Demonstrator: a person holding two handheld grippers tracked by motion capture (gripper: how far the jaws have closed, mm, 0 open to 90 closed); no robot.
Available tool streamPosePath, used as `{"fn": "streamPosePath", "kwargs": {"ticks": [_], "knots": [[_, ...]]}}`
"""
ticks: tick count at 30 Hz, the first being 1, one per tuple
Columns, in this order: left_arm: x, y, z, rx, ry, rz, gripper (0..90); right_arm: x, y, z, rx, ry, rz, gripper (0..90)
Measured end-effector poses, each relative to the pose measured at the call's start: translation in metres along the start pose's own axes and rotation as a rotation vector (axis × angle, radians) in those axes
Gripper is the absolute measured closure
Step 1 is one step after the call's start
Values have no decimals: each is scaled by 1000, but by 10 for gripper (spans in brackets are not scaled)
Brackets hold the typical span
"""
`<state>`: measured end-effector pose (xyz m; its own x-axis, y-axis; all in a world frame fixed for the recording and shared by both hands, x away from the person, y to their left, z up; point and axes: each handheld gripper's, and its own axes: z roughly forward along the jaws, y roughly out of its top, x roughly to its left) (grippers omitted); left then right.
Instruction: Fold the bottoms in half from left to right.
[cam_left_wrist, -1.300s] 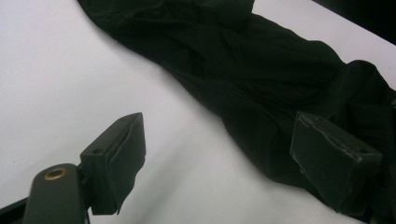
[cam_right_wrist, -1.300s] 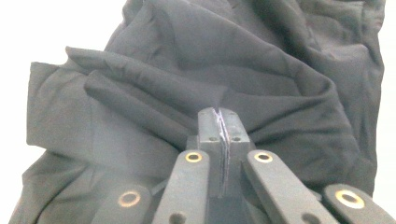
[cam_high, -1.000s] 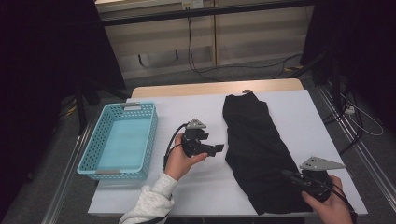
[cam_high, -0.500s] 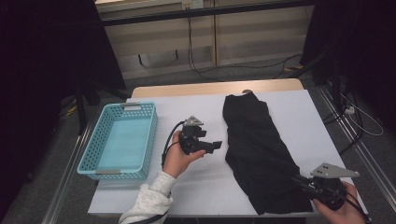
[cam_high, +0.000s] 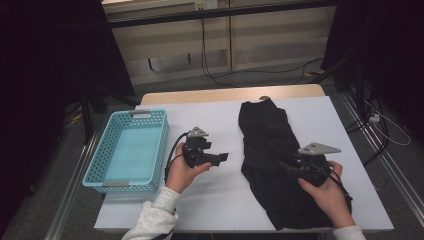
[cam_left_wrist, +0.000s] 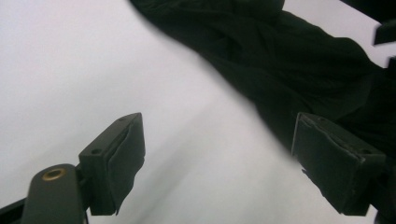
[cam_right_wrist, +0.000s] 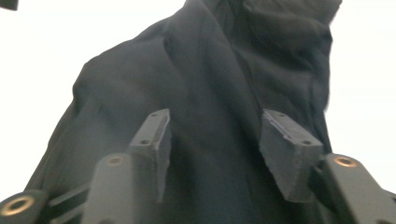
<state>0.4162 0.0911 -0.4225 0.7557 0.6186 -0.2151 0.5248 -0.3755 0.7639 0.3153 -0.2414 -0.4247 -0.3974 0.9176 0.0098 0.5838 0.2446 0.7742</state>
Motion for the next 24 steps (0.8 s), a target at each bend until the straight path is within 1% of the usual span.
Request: {"fn": "streamPosePath", "kwargs": {"ticks": [2,4,5,7,8,9,10,11,13,15,18,20,21,22,24], "knots": [[2,-2,-4,3,7,-6,170,5,7,12,4,-3,-19,386],[4,-5,-8,1,16,-10,168,11,16,27,5,5,-21,356],[4,-6,-9,-1,18,-12,168,14,19,32,7,6,-30,348],[6,-9,-12,7,21,-12,167,18,24,41,6,3,-39,304],[6,-9,-13,4,22,-15,167,20,27,46,7,-7,-32,270],[8,-10,-14,3,26,-16,167,20,29,49,7,-6,-28,256],[8,-11,-16,1,27,-22,167,21,31,53,4,0,-23,255],[9,-12,-17,3,30,-20,165,21,34,56,3,-2,-21,244],[10,-13,-18,0,31,-27,165,21,37,61,-4,-11,-6,210],[10,-13,-17,3,30,-27,164,20,43,70,5,-23,5,194],[12,-12,-17,1,26,-30,164,19,52,81,24,-55,-2,177],[13,-12,-17,-4,26,-33,163,19,59,89,27,-70,7,166],[13,-12,-17,-4,24,-37,163,20,62,93,32,-86,-2,153],[14,-11,-17,-5,24,-39,163,21,66,97,36,-91,-12,154],[14,-11,-16,-4,22,-44,163,23,71,109,53,-72,7,143]]}}
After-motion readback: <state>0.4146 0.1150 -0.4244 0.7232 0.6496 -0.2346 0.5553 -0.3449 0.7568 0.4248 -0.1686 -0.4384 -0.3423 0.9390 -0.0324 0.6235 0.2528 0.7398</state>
